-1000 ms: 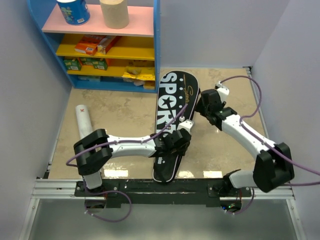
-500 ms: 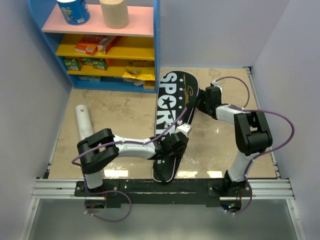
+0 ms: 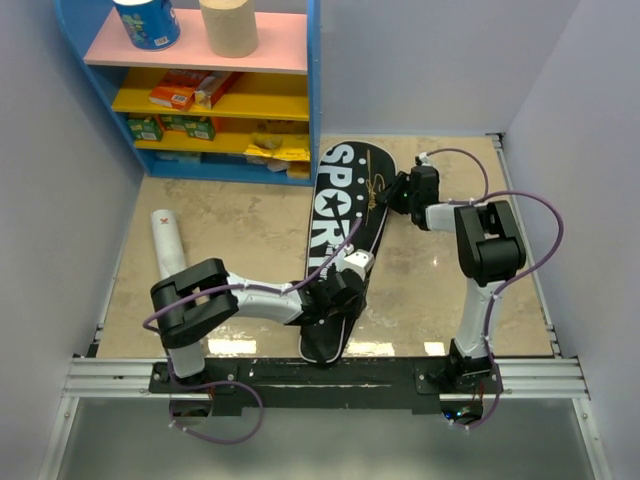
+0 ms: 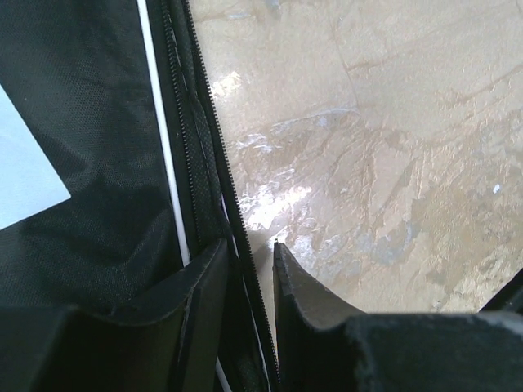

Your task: Pack up the badminton gear

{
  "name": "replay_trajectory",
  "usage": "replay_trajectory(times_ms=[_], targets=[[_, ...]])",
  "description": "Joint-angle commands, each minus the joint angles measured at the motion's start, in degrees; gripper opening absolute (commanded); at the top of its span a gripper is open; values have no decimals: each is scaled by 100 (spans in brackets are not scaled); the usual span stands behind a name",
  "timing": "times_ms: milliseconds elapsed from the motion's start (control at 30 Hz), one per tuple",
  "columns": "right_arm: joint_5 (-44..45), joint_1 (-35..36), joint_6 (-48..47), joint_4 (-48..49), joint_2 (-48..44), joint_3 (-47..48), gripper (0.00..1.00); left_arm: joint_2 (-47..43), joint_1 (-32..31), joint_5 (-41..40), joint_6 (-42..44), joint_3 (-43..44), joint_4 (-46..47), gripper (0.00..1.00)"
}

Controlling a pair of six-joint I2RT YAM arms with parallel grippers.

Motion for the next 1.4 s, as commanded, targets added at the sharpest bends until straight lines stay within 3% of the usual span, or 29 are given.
replay_trajectory(times_ms=[0, 33, 67, 267, 533, 867, 933, 1100, 1200, 1367], targets=[[-295, 11, 194, -169, 410, 14, 20, -133, 51, 14, -170, -477, -271, 34], [-295, 2, 212, -125, 392, -31, 3, -186, 60, -4, -197, -608, -262, 34], [-208, 11, 255, -142, 244, -92, 0, -230, 60, -21, -214, -679, -279, 34], [530, 2, 466, -256, -968, -1146, 0, -704, 270, -83, -355, -1145, -402, 34], [1628, 11, 1441, -949, -3234, -3185, 0, -890, 1255, 259, -294, -1322, -367, 35], [1559, 37, 2286, -1583, -5302, -4724, 0, -556, 2326, 339, 40, -786, -411, 35], [1533, 37, 2278, -1566, -5277, -4742, 0, -520, 2459, 330, 180, -558, -551, 35], [1094, 46, 1848, -1382, -4233, -4137, 0, -713, 2749, 234, 339, -275, -833, 34], [656, 125, 1478, -1311, -3610, -3759, 0, -1073, 2785, 163, 339, -432, -965, 34], [636, 502, 1232, -1443, -3124, -3389, 0, -1943, 2785, 286, 199, -934, -965, 34]])
